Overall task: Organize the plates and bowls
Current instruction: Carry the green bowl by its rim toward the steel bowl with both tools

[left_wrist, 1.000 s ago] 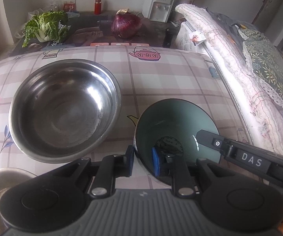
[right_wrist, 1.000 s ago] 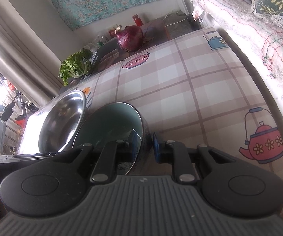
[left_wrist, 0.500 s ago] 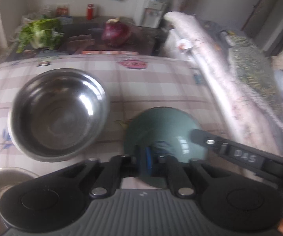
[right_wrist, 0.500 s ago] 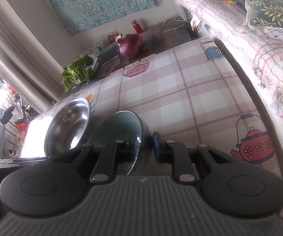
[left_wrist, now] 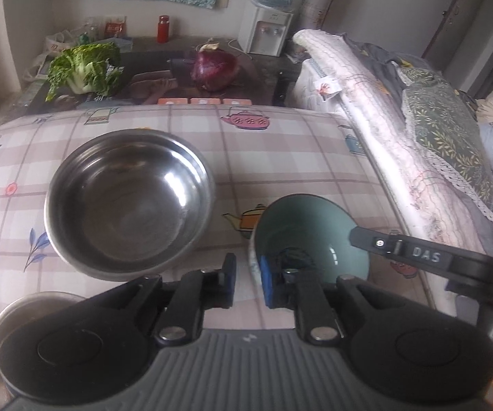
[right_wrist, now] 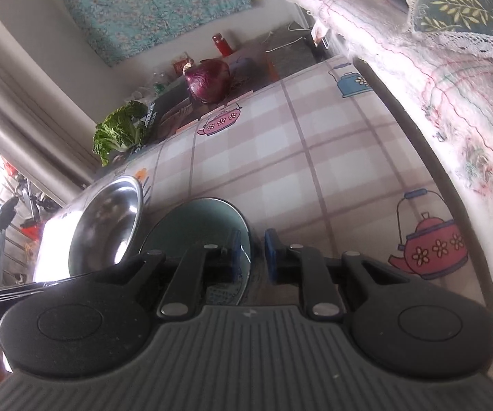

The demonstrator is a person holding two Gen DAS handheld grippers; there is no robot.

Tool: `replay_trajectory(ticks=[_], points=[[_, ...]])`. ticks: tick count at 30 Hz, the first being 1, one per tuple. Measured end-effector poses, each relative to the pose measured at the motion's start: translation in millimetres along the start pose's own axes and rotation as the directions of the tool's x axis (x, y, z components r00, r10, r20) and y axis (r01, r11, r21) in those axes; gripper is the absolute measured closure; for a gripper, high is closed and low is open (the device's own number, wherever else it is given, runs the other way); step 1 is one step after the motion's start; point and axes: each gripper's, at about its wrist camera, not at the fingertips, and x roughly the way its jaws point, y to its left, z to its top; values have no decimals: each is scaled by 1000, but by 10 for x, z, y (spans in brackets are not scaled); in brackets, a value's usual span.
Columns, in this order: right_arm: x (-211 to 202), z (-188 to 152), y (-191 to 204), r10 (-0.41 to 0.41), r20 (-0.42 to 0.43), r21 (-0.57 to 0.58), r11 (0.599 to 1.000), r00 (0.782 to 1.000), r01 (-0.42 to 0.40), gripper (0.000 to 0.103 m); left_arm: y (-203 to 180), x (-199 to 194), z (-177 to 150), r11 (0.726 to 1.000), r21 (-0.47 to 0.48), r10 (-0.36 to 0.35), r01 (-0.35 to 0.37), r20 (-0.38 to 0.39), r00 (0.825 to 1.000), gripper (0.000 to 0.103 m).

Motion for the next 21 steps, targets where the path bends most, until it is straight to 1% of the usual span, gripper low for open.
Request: replay_trajectory(ticks=[2, 4, 5, 6, 9, 11, 16, 18, 21], points=[[-1, -10, 16, 1, -3, -14, 1000, 1000, -1, 87, 56, 9, -6, 1000, -8, 1, -1, -7, 1000, 82], [3, -21, 26, 10, -13, -12, 1000, 1000, -10, 83, 95, 28, -8, 1000, -14, -8, 8, -20, 1000, 75], [6, -26, 33, 12, -16, -13, 1000, 1000, -12, 79, 112, 35, -12, 1000, -19, -15, 14, -27, 1000, 67], [7, -32, 41, 13, -18, -15, 1000, 1000, -13, 74, 123, 44, -14, 1000, -24, -19, 18, -31, 999, 63], [5, -51, 42, 25, -23, -9, 1000, 999, -25, 65, 137, 90, -23, 999, -30, -22, 21, -51, 998, 62], [3, -62, 14, 36, -29, 8, 999, 999, -36, 63, 136, 121, -28, 999, -39, -29, 26, -66, 997, 62], [25, -70, -69, 53, -42, 44, 998, 998, -52, 63, 123, 224, -15, 997, -63, -40, 35, -92, 995, 62], [48, -72, -93, 62, -49, 55, 997, 997, -59, 63, 107, 257, 1, 997, -70, -47, 40, -101, 994, 64], [88, -84, -119, 67, -58, 65, 996, 996, -63, 64, 61, 311, 17, 997, -65, -49, 42, -116, 992, 65]])
